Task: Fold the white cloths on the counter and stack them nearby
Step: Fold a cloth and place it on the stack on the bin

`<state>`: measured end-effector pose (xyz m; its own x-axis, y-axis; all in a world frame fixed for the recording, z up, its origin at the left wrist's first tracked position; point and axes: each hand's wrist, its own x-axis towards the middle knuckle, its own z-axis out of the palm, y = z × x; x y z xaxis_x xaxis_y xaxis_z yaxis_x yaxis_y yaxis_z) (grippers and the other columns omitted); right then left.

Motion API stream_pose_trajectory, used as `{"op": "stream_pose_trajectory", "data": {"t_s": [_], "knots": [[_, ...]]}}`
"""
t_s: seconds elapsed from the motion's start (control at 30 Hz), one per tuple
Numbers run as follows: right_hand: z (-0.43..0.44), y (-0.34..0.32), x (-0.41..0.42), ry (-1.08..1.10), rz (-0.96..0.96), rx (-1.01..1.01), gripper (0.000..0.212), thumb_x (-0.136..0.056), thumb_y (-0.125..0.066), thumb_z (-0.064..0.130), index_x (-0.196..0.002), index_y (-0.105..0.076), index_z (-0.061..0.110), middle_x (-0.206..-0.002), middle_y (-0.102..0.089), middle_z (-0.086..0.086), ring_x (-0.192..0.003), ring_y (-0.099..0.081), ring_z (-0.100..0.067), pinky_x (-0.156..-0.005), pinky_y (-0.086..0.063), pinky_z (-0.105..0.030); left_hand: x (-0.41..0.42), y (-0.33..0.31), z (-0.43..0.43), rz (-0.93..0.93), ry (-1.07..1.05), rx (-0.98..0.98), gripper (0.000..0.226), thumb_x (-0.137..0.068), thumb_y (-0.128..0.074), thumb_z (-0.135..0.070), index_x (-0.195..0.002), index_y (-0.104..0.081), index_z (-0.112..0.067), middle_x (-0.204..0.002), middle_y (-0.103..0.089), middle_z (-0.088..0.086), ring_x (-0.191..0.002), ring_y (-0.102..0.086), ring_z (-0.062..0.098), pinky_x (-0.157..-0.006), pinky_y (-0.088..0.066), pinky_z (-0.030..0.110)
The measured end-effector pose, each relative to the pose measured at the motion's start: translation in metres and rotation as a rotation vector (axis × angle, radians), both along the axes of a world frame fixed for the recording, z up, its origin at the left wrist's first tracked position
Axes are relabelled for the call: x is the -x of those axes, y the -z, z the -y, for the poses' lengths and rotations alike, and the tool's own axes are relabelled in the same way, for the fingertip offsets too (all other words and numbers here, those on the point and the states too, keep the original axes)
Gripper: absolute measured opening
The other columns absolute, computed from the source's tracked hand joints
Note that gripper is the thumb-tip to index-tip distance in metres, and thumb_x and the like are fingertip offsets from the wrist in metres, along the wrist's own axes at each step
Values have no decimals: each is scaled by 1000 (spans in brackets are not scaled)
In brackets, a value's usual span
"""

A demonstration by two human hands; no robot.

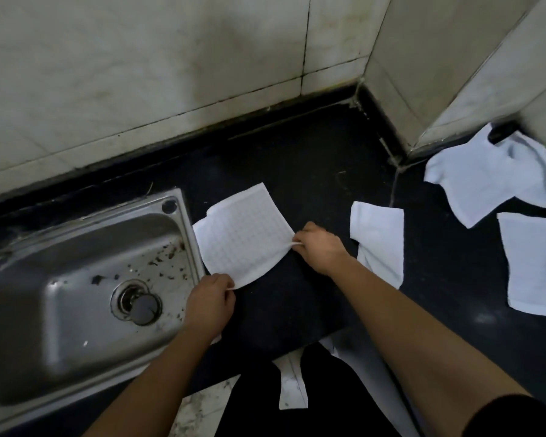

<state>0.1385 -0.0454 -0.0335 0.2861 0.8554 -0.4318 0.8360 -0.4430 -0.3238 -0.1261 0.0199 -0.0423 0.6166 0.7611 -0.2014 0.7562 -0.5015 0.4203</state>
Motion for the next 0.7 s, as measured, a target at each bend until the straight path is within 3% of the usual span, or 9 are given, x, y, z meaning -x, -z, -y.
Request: {"op": "stream_pose_trajectory", "data": {"t_s": [0.13, 0.23, 0.33, 0.43, 0.53, 0.6, 0.7], "knots": [[18, -42, -26, 74, -92, -173, 25, -100, -57, 29, -120, -68, 21, -117, -61, -5, -104, -63, -25, -91, -50, -38, -25, -21, -29, 148, -106, -31, 8, -85, -67, -10, -90, -71, -13, -84, -69, 3, -80, -61, 21, -68, -49, 32], [13, -80, -52, 72, -32, -327, 25, -97, -62, 22, -121, -68, 18, -115, -67, -6, -105, -64, -25, -93, -49, -37, -52, -50, -63, 284, -165, -34, 9, -87, -69, -15, -95, -73, -18, -81, -70, -3, -66, -59, 8, -66, -45, 23], [-4, -116, -73, 116, 25, -464, 23, -97, -61, 18, -118, -70, 15, -112, -68, -8, -104, -65, -26, -94, -49, -39, -80, -85, -96, 431, -198, 12, 10, -89, -66, -15, -91, -69, -25, -71, -66, -12, -61, -63, -4, -65, -52, 16], [-25, -145, -90, 180, 61, -581, 21, -97, -59, 13, -113, -73, 14, -111, -68, -8, -104, -65, -25, -95, -49, -35, -110, -116, -125, 587, -287, 185, 14, -87, -68, -8, -89, -67, -22, -81, -71, 4, -72, -72, 14, -71, -62, 40], [-35, -169, -99, 227, 82, -692, 22, -96, -58, 11, -112, -73, 11, -113, -68, -9, -105, -64, -25, -94, -49, -34, -132, -143, -146, 653, -269, 145, 8, -87, -68, -12, -91, -68, -20, -88, -72, 7, -81, -71, 23, -80, -60, 46], [-35, -181, -102, 237, 104, -759, 22, -97, -58, 13, -112, -72, 10, -112, -68, -10, -102, -64, -24, -90, -50, -34, -139, -158, -154, 685, -252, 69, 6, -88, -66, -18, -91, -67, -23, -87, -72, 2, -82, -70, 18, -82, -59, 40], [-27, -184, -98, 229, 129, -812, 20, -95, -59, 15, -110, -72, 11, -108, -67, -7, -96, -63, -20, -83, -48, -28, -137, -167, -148, 694, -202, -98, 7, -87, -64, -24, -88, -64, -31, -76, -63, -19, -71, -61, -9, -68, -45, 8]]}}
